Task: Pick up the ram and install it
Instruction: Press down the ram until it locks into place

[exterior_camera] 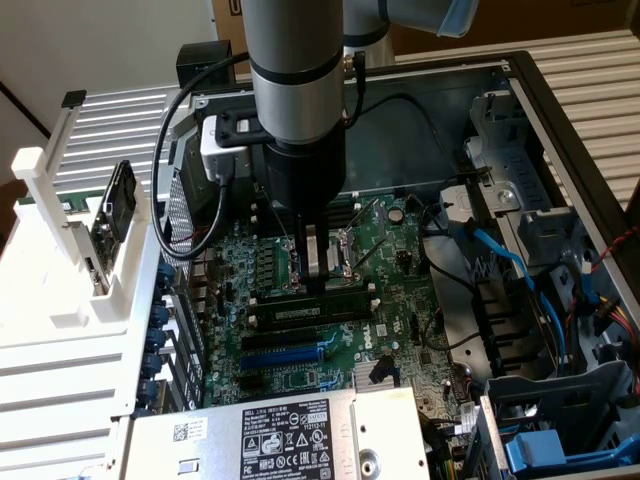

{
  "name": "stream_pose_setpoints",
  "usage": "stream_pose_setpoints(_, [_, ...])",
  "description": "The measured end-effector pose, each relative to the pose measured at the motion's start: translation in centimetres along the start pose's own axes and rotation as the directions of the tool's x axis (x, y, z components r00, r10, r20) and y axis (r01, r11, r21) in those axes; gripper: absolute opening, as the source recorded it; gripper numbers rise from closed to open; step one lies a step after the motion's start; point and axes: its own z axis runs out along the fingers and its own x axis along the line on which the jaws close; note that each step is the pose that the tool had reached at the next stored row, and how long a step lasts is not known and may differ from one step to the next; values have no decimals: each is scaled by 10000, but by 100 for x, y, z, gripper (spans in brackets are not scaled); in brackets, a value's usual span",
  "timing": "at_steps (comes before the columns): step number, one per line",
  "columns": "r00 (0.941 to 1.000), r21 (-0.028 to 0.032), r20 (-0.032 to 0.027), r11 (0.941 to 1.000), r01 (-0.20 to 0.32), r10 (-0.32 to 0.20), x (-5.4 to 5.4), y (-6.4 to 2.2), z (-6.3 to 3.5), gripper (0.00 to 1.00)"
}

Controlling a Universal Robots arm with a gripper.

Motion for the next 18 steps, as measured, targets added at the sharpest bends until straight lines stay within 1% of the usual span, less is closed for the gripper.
stream_pose_setpoints(4, [10000,-22,2,10000,2,-2,0,-4,8,10])
stream_pose_setpoints(7, [10000,-27,-1,10000,1,-1,-2,-4,17,10])
stream_pose_setpoints(18, [10000,-29,1,10000,-1,1,-12,-3,59,10])
